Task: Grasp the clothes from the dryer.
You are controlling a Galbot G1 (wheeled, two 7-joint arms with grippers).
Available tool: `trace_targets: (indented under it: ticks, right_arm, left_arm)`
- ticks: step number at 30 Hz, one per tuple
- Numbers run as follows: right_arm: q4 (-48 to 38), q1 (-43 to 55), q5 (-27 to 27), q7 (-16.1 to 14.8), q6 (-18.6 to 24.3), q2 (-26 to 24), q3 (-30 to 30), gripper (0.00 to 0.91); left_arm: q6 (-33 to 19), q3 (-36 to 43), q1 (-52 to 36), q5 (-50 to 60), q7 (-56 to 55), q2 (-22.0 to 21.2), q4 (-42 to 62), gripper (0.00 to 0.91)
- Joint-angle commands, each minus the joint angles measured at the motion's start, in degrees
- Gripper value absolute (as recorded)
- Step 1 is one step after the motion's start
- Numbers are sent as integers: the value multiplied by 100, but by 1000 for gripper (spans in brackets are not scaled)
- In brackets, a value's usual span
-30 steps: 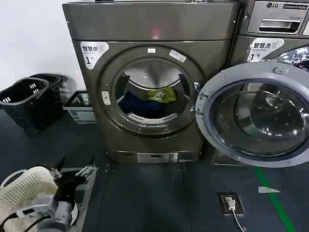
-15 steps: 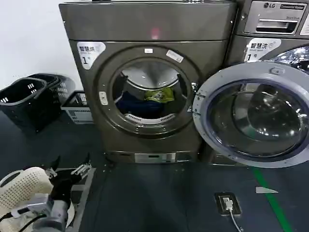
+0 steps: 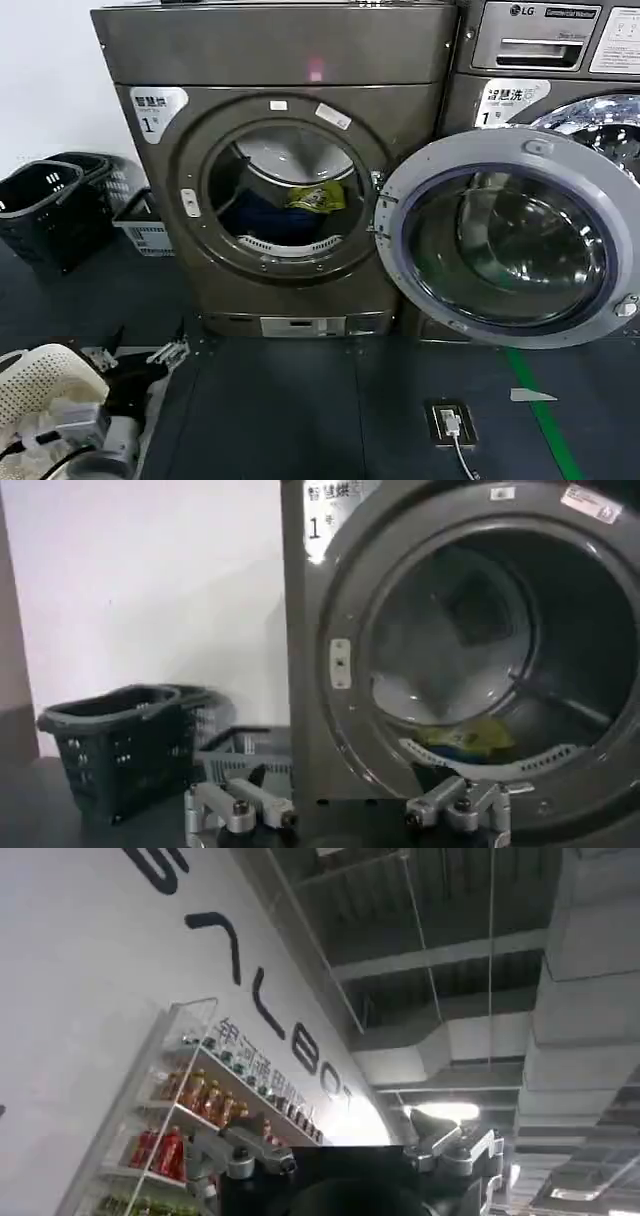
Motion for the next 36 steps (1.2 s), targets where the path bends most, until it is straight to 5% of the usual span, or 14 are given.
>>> trace_targets:
  ticks: [1, 36]
  right_arm:
    - [-2, 2, 2, -2, 7, 7, 4, 907]
    - [108, -150, 468, -295, 307, 30, 152, 907]
  left_arm:
    - [-43, 98, -67, -14, 146, 30, 83, 907]
    - [-526, 470, -235, 213, 716, 97, 246, 907]
